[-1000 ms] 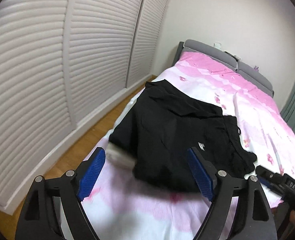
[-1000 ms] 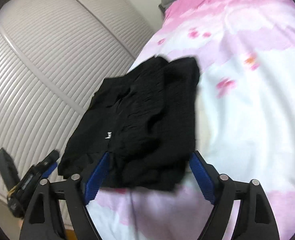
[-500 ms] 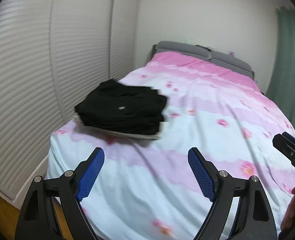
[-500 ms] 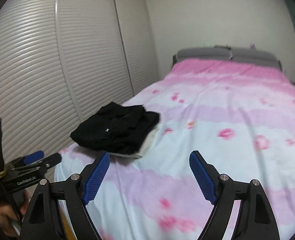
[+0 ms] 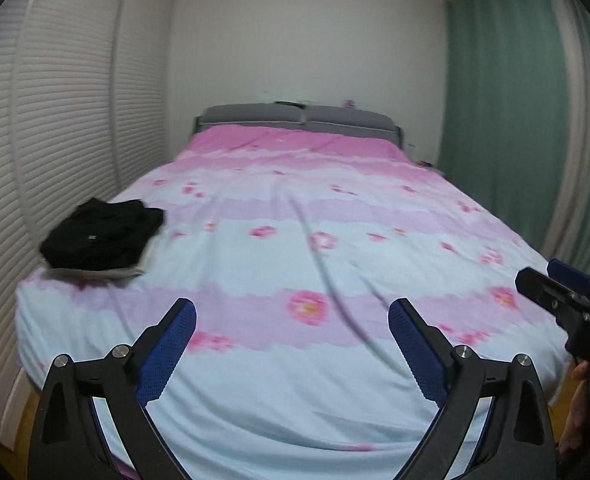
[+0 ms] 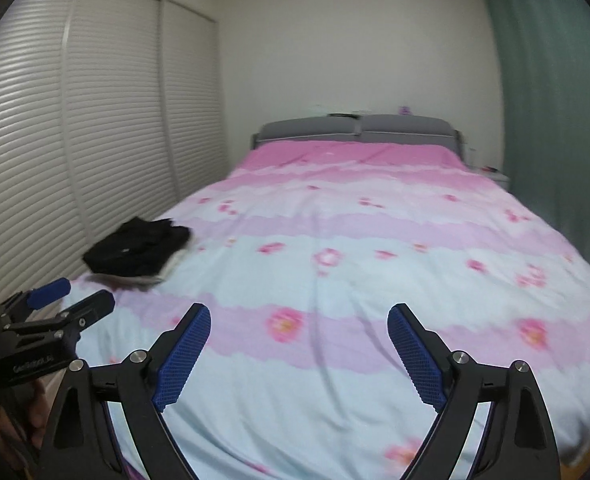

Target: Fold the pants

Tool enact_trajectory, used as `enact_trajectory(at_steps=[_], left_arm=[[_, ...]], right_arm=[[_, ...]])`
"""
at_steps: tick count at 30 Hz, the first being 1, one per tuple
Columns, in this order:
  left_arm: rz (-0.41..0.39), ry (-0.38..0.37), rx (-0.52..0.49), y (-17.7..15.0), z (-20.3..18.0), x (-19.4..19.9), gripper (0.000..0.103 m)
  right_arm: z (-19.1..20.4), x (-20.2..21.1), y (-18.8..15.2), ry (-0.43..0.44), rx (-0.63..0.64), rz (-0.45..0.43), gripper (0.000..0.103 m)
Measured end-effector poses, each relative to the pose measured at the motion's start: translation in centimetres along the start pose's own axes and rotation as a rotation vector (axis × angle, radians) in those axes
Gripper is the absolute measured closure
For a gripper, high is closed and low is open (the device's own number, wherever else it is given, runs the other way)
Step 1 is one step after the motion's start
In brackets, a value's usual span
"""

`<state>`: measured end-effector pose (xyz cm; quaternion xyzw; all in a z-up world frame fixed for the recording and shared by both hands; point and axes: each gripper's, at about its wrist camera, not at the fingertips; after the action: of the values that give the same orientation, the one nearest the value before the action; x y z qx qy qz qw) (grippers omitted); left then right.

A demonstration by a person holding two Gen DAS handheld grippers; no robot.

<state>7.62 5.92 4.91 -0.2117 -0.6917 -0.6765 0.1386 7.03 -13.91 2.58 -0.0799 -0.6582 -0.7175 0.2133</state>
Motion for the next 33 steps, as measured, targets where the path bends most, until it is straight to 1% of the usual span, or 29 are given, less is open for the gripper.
enact_trajectory(at_steps=[3, 5, 8, 10, 14, 17, 21, 24, 26, 30, 33], left_arm=[[0.008, -0.015, -0.013, -0.7, -2.8, 0.3, 0.001], [0.014, -0.011, -0.016, -1.3, -3.8, 0.4, 0.0], [0.025, 0.006, -0.017, -2.1, -4.6, 0.5, 0.0], [0.029, 0.014, -0.014, -2.6, -4.7, 0.5, 0.0], [0.045, 0.01, 0.003, -3.1, -4.8, 0.4, 0.0], [0.022, 0.021, -0.015, -3.4, -5.1, 0.8, 0.0], [0.026, 0.019, -0.024, -4.0, -5.3, 0.7, 0.0], [0.017, 0.018, -0.04, -4.0, -5.5, 0.7, 0.0], [0.017, 0.023, -0.049, -4.1, -5.4, 0.7, 0.0], [0.034, 0.025, -0.03, -4.1, -4.7, 0.2, 0.0], [0.034, 0.035, -0.024, -4.0, -4.4, 0.2, 0.0]], right_arm=[[-3.2, 2.5, -0.8, -0.066, -0.024, -0.011, 0.01], [-5.0, 4.2, -1.5, -0.108, -0.034, -0.025, 0.009], [-6.7, 5.8, -2.6, -0.152, -0.043, -0.037, 0.008], [-7.2, 6.2, -3.2, -0.166, -0.047, -0.036, 0.008], [-7.5, 6.2, -4.5, -0.166, -0.054, -0.023, 0.008], [-7.7, 5.9, -5.3, -0.158, -0.061, -0.011, 0.008], [-8.0, 5.8, -6.1, -0.159, -0.074, -0.008, 0.008], [-8.3, 5.5, -6.2, -0.15, -0.105, 0.007, 0.008], [-8.4, 5.6, -6.2, -0.157, -0.112, 0.002, 0.008], [-8.4, 5.3, -6.0, -0.17, -0.11, -0.002, 0.008], [-8.4, 5.0, -6.0, -0.153, -0.117, 0.006, 0.008]])
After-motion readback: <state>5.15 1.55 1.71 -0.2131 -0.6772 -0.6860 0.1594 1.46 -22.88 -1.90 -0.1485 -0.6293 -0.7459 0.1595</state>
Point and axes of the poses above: each gripper's, at about its wrist camera, not at the fingertips, and x roughly against the way its jaws point, z to its left, y to its top
